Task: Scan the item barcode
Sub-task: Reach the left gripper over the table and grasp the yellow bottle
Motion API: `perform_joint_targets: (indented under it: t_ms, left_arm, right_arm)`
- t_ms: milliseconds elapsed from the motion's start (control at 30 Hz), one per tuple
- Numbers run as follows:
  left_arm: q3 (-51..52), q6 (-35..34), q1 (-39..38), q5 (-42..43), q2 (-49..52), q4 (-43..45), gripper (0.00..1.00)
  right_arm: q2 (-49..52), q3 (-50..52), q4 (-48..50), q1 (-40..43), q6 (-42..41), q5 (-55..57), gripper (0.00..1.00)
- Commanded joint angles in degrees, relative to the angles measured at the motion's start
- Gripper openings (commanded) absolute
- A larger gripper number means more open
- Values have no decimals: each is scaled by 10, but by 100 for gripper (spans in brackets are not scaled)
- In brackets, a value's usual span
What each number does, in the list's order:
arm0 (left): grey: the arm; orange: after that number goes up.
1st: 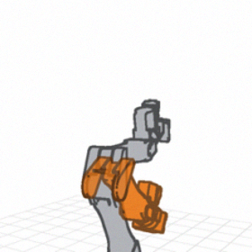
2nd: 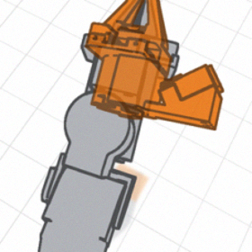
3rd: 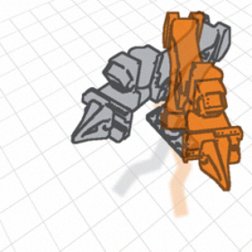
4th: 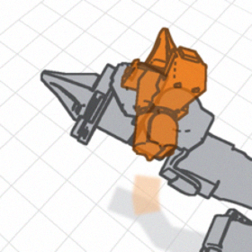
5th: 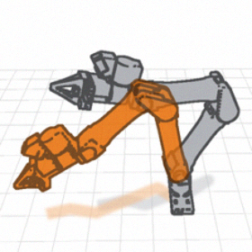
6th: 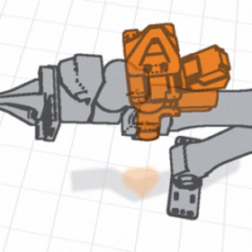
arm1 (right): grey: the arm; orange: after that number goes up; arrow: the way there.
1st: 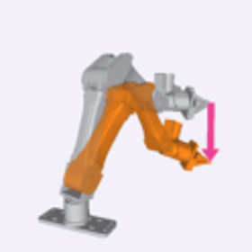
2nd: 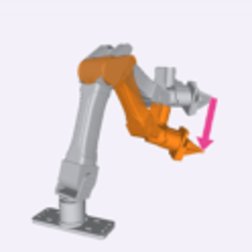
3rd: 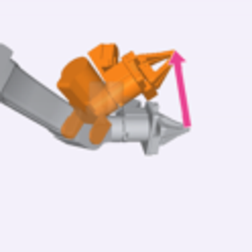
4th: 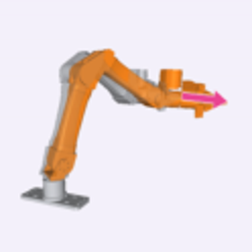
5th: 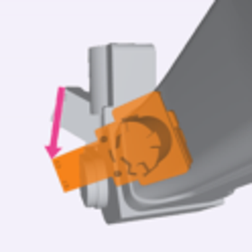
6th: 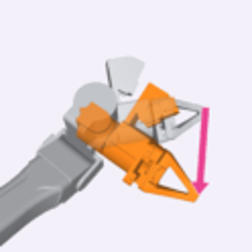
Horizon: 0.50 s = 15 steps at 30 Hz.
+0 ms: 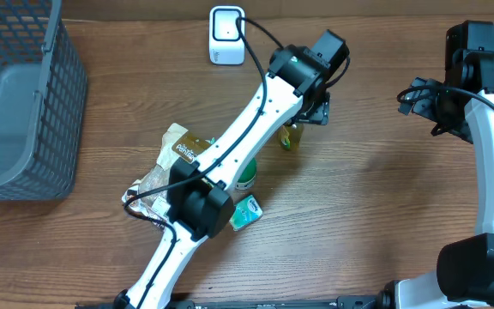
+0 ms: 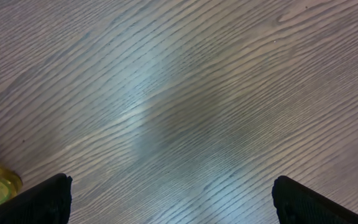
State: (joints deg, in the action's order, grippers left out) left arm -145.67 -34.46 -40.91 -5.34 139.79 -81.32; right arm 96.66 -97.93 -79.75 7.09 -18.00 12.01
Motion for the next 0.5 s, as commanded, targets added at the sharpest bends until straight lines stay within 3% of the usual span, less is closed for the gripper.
perform_joint_targets:
  t_ms: [0, 467]
  left_arm:
    - [-7, -42, -2, 2, 6, -4, 83]
    - [-7, -164, -2, -4, 9, -14, 72]
  right_arm:
    - [-21, -7, 1, 2, -2, 4, 100]
    - [-21, -7, 1, 2, -2, 4, 100]
